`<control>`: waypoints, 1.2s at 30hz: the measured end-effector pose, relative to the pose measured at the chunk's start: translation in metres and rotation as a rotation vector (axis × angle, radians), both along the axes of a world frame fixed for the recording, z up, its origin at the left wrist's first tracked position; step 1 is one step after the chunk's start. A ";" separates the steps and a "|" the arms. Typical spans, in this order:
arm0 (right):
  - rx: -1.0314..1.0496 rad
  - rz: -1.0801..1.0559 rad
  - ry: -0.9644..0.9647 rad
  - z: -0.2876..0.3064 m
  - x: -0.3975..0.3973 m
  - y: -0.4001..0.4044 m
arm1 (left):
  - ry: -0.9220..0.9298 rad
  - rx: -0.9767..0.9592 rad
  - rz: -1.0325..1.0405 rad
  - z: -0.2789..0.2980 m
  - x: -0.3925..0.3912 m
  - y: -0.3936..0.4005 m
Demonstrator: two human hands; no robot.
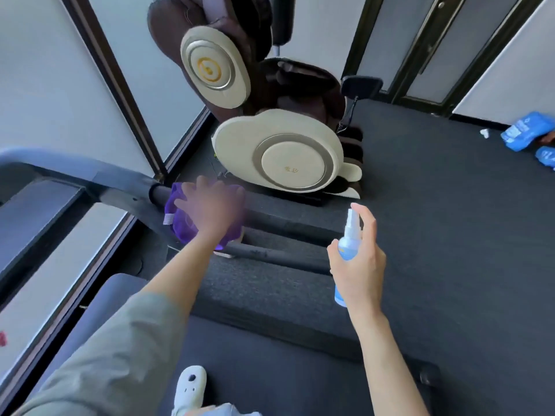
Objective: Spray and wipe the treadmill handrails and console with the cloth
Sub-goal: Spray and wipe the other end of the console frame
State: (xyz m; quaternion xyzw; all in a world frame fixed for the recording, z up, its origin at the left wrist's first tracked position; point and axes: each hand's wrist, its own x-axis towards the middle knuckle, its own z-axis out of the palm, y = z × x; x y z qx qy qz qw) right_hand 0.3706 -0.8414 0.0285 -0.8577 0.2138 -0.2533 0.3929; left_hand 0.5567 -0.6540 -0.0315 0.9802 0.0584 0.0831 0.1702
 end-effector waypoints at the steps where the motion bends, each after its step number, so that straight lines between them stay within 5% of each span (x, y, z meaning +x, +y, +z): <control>1: 0.006 0.028 0.010 0.000 -0.004 -0.010 | 0.011 0.015 0.006 0.000 -0.009 -0.018; 9: 0.008 0.210 0.049 -0.004 -0.011 -0.063 | 0.011 -0.054 -0.030 -0.003 -0.082 -0.139; 16: -0.002 0.239 0.066 -0.016 0.013 -0.083 | -0.049 0.007 -0.091 -0.007 -0.074 -0.120; 25: 0.022 0.287 0.057 -0.025 0.035 -0.118 | -0.082 -0.038 0.120 -0.007 -0.066 -0.118; 36: 0.014 0.679 -0.048 -0.024 0.070 -0.196 | -0.101 -0.250 0.473 -0.008 -0.102 -0.209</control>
